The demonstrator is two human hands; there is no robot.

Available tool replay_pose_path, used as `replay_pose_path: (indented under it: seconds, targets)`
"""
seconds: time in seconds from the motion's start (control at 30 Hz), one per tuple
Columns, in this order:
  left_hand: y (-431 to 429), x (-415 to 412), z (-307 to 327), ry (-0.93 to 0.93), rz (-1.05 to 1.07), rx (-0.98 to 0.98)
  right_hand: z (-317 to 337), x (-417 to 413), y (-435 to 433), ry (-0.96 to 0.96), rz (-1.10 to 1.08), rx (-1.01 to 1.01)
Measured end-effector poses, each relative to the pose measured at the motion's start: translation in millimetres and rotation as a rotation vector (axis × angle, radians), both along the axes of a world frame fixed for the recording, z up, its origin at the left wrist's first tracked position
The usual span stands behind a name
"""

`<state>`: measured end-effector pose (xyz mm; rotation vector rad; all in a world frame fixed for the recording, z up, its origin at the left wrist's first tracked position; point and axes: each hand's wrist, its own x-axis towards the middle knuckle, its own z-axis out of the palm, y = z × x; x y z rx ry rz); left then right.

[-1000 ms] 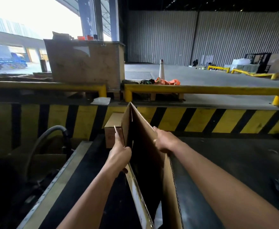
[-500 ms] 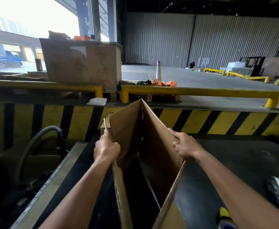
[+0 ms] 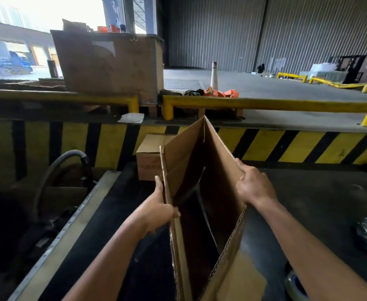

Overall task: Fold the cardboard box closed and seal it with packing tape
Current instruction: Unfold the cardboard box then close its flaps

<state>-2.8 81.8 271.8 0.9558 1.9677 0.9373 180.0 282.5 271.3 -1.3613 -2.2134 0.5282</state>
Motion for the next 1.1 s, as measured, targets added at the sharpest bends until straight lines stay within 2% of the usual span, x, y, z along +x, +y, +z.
replay_pose_path:
  seconds: [0.1, 0.2, 0.33, 0.57, 0.67, 0.8, 1.1]
  targets:
    - [-17, 27, -4, -0.067, -0.049, -0.061, 0, -1, 0, 0.017, 0.0, 0.01]
    - [-24, 32, -11, -0.101, 0.002, 0.053, 3, 0, 0, -0.001, 0.014, -0.003]
    - [-18, 4, -9, 0.017, 0.139, 0.231, 12, 15, 3, -0.052, 0.016, -0.04]
    - [10, -69, 12, 0.157, 0.362, 0.156, 27, 49, -3, -0.153, 0.09, -0.125]
    - [16, -81, 23, 0.199, 0.366, 0.123, 38, 48, -8, -0.263, 0.13, -0.248]
    - [19, -91, 32, 0.227, 0.317, 0.089, 40, 29, -10, -0.261, 0.152, -0.364]
    - [23, -94, 26, 0.24, 0.238, 0.056, 36, -13, 4, -0.21, 0.005, -0.328]
